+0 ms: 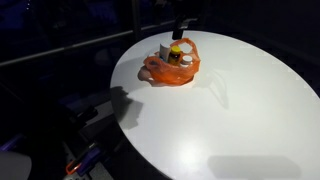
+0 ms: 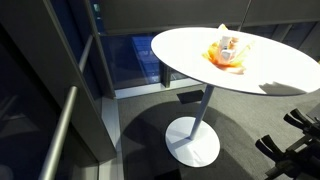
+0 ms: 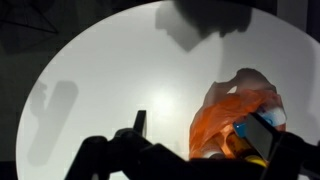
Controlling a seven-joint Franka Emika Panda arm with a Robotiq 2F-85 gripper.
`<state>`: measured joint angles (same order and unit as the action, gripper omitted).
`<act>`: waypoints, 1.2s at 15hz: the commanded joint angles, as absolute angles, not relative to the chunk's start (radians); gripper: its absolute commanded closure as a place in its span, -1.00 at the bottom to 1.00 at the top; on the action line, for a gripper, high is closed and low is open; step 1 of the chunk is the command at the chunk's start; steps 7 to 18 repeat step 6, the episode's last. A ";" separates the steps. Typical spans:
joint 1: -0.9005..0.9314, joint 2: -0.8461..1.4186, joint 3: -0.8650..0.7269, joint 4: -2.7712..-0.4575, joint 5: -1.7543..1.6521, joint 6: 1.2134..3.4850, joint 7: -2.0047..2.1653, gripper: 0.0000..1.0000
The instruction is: Put the blue container in the plastic bag
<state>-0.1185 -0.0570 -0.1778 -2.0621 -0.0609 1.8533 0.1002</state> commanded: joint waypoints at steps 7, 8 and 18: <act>-0.131 -0.108 -0.165 -2.061 -0.069 1.804 0.092 -1.00; -0.131 -0.108 -0.165 -2.061 -0.069 1.804 0.092 -1.00; -0.131 -0.108 -0.165 -2.061 -0.069 1.804 0.092 -1.00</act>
